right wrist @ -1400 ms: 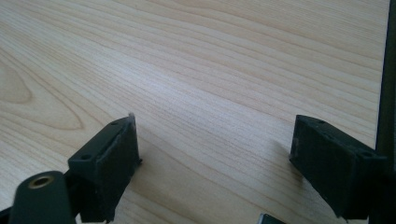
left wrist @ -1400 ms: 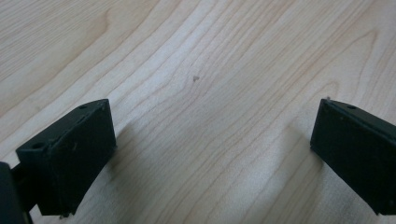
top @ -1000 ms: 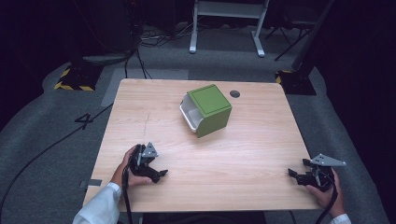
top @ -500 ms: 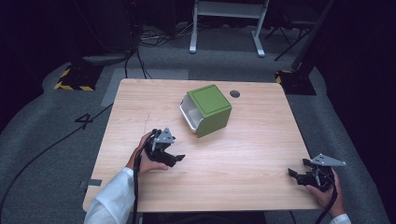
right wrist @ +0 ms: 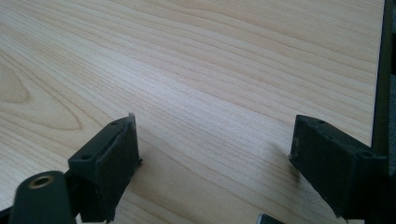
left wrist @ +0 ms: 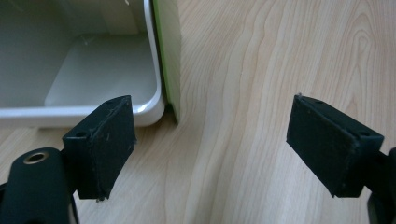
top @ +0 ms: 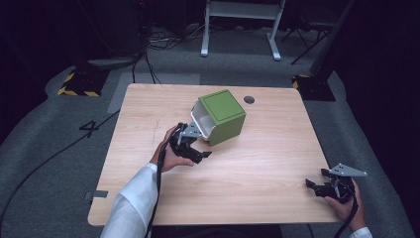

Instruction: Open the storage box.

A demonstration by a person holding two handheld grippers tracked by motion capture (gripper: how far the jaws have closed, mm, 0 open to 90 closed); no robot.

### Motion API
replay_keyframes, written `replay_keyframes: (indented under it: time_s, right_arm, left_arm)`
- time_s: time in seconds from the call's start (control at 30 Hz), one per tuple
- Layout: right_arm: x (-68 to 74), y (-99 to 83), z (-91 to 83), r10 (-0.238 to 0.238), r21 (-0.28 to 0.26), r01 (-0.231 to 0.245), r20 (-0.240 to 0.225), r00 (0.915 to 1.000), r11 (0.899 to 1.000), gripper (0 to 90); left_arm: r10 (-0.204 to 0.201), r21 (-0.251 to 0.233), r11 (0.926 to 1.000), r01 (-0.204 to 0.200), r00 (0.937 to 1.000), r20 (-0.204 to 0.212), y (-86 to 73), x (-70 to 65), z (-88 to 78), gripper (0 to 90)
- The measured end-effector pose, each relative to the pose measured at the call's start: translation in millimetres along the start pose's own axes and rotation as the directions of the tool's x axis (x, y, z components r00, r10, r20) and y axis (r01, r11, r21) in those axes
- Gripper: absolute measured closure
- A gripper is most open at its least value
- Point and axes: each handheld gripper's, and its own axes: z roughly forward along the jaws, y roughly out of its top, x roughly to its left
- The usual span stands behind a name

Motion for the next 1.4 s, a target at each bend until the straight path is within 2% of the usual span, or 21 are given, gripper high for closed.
replay_keyframes:
  time_s: [0.17, 0.3, 0.37, 0.5, 0.6, 0.83, 1.0, 1.07, 1.1, 1.17, 1.37, 1.4]
  right_arm:
    - [-0.1, 0.0, 0.0, 0.002, 0.001, -0.002, -0.002, 1.0, 1.0, 15.4]
    - [0.1, 0.0, -0.1, -0.001, 0.0, 0.001, 0.001, 1.0, 1.0, 15.4]
    - [0.1, 0.0, -0.1, -0.001, 0.0, 0.001, 0.001, 1.0, 1.0, 15.5]
    - [0.2, 0.0, -0.1, -0.002, -0.001, 0.002, 0.001, 1.0, 1.0, 15.5]
    - [0.2, -0.1, -0.1, -0.004, -0.002, 0.004, 0.003, 1.0, 1.0, 15.5]
    - [0.2, -0.1, -0.1, -0.004, -0.002, 0.004, 0.003, 1.0, 1.0, 15.5]
    - [0.2, -0.1, -0.1, -0.004, -0.002, 0.004, 0.002, 1.0, 1.0, 15.5]
    - [0.2, -0.1, -0.2, -0.004, -0.002, 0.004, 0.002, 1.0, 1.0, 15.5]
    - [0.2, -0.1, -0.1, -0.004, -0.003, 0.004, 0.002, 1.0, 1.0, 15.5]
    - [0.1, -0.1, -0.1, -0.003, -0.002, 0.003, 0.001, 1.0, 1.0, 15.5]
    - [0.1, -0.1, -0.2, -0.001, -0.001, 0.001, 0.0, 1.0, 1.0, 15.6]
    - [-0.7, 0.0, 0.1, 0.002, 0.001, -0.002, -0.005, 1.0, 1.0, 15.5]
  left_arm:
    - [0.017, 0.001, 0.9999, -0.017, 0.9997, 0.018, 11.3, 2.5, 11.7, 15.8]
    - [0.023, 0.031, 0.9993, -0.023, 0.9993, 0.031, 17.7, 7.8, 24.8, 15.9]
    - [0.021, 0.04, 0.9989, -0.022, 0.9994, 0.027, 17.6, 8.4, 27.5, 15.8]
    - [-0.002, 0.071, 0.9975, -0.002, 0.9988, 0.049, 13.9, 14.3, 42.0, 15.9]
    - [-0.007, 0.071, 0.9975, 0.003, 0.9984, 0.056, 12.1, 15.4, 47.4, 16.4]
    - [0.004, 0.087, 0.9961, -0.01, 0.9982, 0.061, 12.2, 15.3, 48.4, 18.1]
    - [-0.021, 0.076, 0.997, 0.015, 0.9972, 0.072, 6.7, 18.7, 41.8, 23.4]
    - [-0.023, 0.084, 0.9964, 0.017, 0.9971, 0.073, 5.9, 19.1, 40.2, 24.9]
    - [-0.012, 0.1, 0.995, 0.005, 0.9976, 0.069, 3.6, 19.7, 38.2, 25.6]
    - [-0.019, 0.099, 0.995, 0.012, 0.9973, 0.071, 0.7, 20.1, 36.2, 26.1]
    - [-0.016, 0.123, 0.9923, 0.008, 0.9974, 0.07, -5.3, 23.3, 31.6, 32.8]
    - [-0.016, 0.126, 0.992, 0.009, 0.9982, 0.058, -7.0, 23.4, 28.1, 35.7]
